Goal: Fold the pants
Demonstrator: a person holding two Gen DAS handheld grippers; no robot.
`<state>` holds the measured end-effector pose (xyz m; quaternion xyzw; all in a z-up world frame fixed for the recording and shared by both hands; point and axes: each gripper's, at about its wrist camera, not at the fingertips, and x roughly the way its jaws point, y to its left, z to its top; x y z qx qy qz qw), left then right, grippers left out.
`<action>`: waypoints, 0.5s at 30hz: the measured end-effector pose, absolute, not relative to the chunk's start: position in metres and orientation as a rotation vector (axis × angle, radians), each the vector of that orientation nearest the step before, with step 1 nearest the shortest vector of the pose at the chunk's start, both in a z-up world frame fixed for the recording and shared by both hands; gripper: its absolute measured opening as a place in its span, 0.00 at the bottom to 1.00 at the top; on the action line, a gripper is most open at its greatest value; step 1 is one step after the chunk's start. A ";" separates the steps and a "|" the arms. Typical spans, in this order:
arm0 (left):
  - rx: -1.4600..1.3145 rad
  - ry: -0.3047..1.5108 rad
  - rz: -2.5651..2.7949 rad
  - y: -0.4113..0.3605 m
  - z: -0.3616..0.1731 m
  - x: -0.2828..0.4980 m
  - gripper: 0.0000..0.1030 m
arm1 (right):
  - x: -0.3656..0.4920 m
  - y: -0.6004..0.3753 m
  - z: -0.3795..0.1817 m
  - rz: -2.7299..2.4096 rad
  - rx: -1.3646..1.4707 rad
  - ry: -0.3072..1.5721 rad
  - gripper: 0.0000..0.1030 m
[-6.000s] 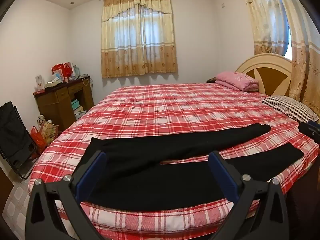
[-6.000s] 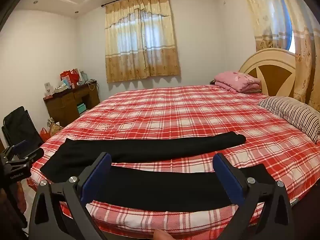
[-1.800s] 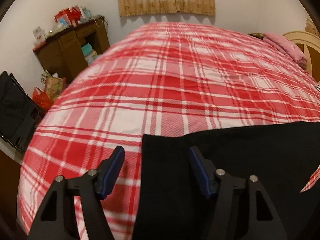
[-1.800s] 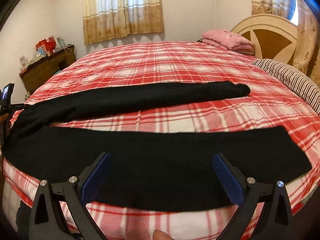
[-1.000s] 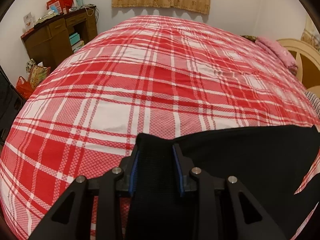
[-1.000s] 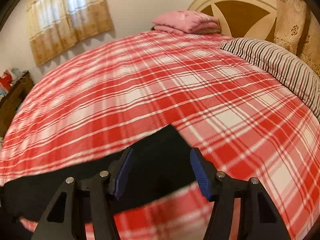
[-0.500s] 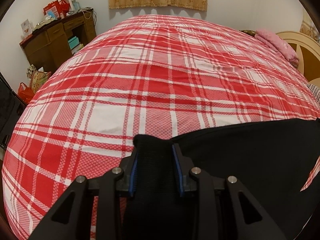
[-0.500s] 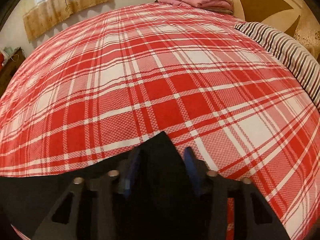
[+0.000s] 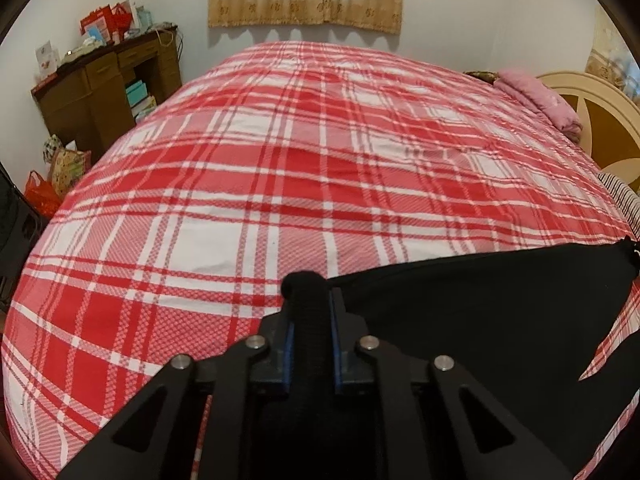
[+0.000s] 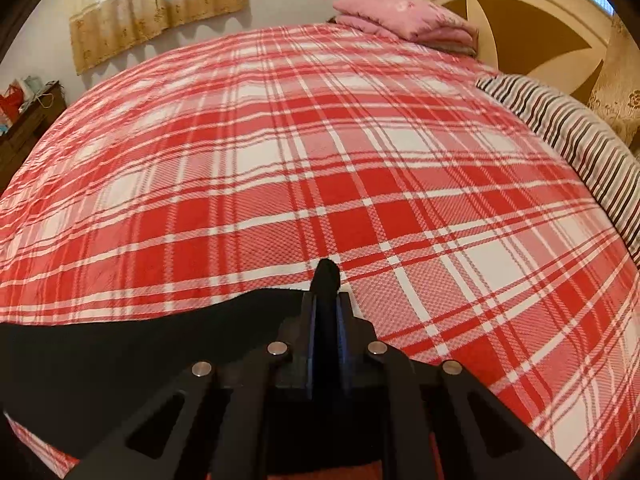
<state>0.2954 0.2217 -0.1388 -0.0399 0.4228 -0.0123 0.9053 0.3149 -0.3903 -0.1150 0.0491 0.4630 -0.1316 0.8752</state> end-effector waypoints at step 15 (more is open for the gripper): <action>-0.162 0.738 -0.120 0.233 -0.095 0.268 0.13 | 0.249 -0.387 -0.036 -0.224 0.122 0.750 0.09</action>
